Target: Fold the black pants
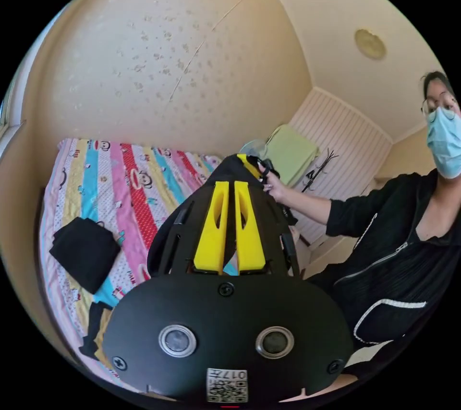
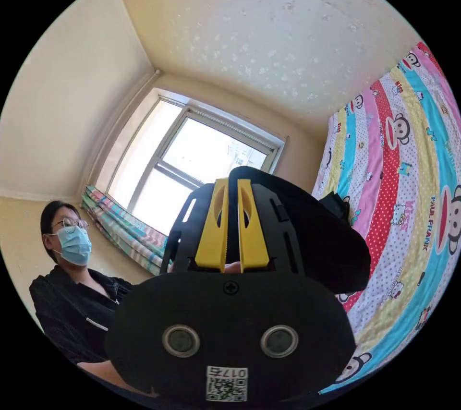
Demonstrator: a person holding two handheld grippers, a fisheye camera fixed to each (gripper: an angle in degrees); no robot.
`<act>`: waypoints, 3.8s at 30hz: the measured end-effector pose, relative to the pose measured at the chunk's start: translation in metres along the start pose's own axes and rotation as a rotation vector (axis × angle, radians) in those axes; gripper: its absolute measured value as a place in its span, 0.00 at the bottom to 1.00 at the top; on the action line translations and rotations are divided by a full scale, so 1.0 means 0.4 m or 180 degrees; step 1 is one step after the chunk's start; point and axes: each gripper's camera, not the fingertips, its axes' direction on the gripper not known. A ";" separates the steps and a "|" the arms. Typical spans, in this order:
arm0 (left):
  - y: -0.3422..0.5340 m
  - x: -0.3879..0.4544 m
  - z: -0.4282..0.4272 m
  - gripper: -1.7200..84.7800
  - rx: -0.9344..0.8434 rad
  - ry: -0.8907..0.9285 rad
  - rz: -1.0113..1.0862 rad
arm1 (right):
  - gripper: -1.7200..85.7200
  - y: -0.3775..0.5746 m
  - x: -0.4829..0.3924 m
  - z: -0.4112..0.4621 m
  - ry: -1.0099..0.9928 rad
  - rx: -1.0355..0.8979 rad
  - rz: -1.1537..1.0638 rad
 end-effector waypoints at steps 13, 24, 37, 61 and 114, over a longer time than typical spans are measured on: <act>-0.189 0.470 0.366 0.01 0.0180 0.0895 0.0916 | 0.15 0.299 -0.247 -0.619 0.1495 0.0480 -0.1237; -0.331 0.645 0.481 0.01 0.0219 0.0575 0.0845 | 0.29 0.596 -0.245 -0.707 0.1391 0.0505 -0.1370; -0.529 0.880 0.434 0.01 0.0865 0.0974 0.1147 | 0.41 0.687 -0.006 -0.853 0.0877 0.1216 0.0095; -0.191 0.336 0.156 0.14 0.0275 -0.0228 -0.0275 | 0.03 0.419 -0.442 -1.061 -0.1171 0.1367 -0.1947; -0.201 0.587 -0.004 0.04 0.1707 0.1313 0.0628 | 0.02 0.147 -0.562 -0.687 -0.0356 0.0611 -0.1632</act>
